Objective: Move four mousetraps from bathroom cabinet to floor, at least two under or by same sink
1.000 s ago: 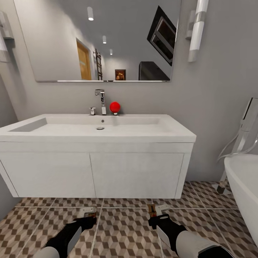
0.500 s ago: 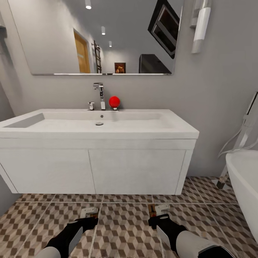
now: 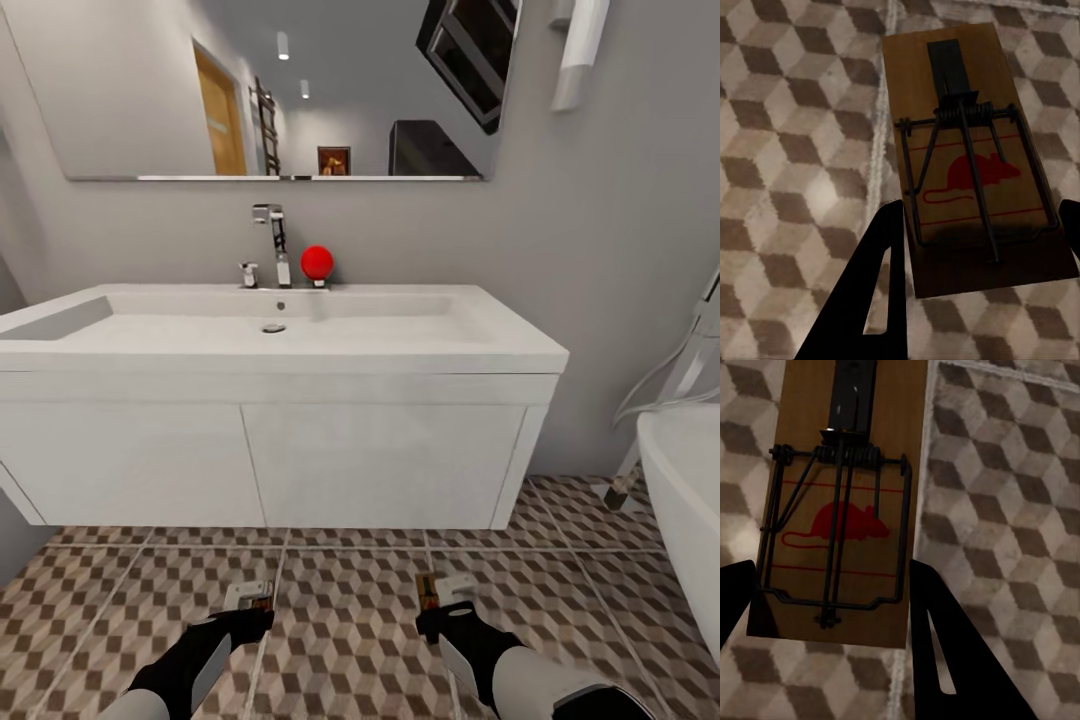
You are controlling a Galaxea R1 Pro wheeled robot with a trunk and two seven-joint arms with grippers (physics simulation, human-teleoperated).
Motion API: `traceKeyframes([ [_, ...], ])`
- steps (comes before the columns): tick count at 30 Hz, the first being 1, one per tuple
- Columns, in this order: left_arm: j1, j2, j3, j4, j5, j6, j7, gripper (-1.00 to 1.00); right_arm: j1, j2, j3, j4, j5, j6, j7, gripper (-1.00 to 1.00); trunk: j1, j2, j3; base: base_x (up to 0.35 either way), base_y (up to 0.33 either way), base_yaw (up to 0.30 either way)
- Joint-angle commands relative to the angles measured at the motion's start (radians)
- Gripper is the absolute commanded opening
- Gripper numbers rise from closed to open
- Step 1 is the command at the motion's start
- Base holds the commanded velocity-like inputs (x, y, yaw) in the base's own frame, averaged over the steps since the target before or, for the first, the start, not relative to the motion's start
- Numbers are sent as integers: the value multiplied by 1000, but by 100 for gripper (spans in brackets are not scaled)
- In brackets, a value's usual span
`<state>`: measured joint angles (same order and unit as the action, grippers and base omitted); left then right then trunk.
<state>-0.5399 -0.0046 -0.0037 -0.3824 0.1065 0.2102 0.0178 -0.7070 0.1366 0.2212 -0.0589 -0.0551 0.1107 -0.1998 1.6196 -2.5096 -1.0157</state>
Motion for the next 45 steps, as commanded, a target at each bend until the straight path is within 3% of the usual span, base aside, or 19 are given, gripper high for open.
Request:
traceKeyframes([
  [1,0,0,-1,-2,9,6,5,-100,0,0,9,-2,-9,-1,-2,-100,0,-1,-5,0,0,0],
  [45,0,0,-1,-1,9,6,4,-100,0,-7,8,21,-9,-16,-3,-100,20,-11,-175,0,0,0],
])
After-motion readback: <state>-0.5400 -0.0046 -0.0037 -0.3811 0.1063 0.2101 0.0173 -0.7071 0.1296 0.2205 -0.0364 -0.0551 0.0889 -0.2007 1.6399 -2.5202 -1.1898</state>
